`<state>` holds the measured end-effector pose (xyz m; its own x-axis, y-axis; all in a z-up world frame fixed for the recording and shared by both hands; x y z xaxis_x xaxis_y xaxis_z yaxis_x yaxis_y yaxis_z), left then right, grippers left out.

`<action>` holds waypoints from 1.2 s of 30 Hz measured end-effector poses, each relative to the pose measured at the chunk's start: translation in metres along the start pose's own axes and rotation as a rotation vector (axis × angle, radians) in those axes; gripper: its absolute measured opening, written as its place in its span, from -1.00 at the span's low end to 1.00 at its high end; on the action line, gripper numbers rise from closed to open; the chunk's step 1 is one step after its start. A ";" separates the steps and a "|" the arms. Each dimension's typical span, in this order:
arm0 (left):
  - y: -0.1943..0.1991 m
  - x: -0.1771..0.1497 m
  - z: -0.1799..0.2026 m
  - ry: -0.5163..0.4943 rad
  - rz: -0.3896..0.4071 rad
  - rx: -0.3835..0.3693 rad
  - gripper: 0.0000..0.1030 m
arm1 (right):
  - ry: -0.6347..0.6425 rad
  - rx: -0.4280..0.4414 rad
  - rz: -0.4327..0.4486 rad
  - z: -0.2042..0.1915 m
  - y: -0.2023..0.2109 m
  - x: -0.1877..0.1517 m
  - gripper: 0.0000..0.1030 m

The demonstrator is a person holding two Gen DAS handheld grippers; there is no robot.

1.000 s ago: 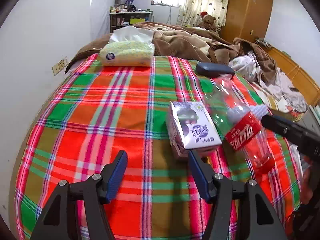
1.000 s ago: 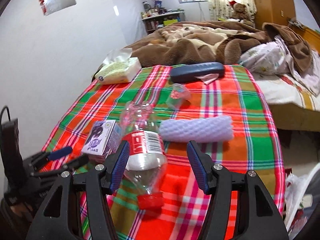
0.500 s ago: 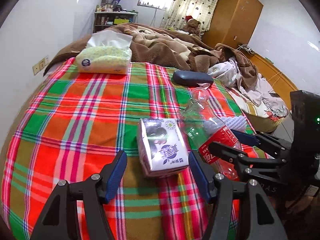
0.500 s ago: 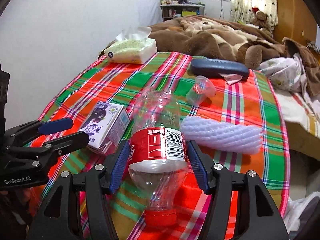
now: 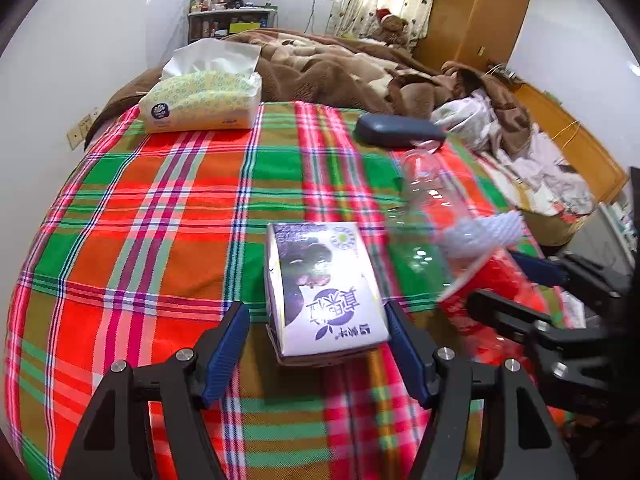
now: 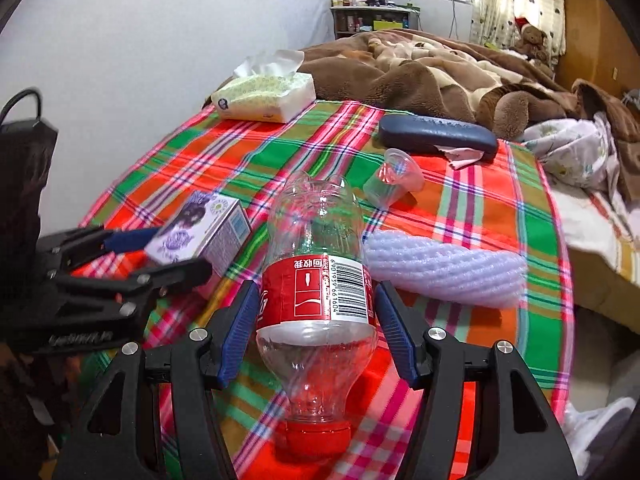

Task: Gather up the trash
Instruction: 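Grasp the purple-printed juice carton with the left tool while the right tool grasps the clear plastic bottle, then carry the juice carton and plastic bottle with both tools over the bin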

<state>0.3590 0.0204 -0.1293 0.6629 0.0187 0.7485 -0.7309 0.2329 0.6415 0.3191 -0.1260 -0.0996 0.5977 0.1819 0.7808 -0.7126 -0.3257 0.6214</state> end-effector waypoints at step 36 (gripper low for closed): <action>0.071 0.005 0.021 0.012 0.115 0.012 0.09 | -0.065 0.023 0.110 -0.006 0.047 0.007 0.18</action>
<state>0.3071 0.0168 -0.0771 0.5764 0.0565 0.8152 -0.8041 0.2168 0.5535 0.2877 -0.1346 -0.0645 0.5393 0.0838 0.8379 -0.7672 -0.3614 0.5300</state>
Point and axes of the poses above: each gripper's, at about its wrist camera, not at the fingertips, and y roughly against the way its jaws point, z to its right, x to its top, the point moved 9 cm from there along -y, roughly the way its jaws point, and after that the axes turned 13 degrees about z, right-handed, at the moved point
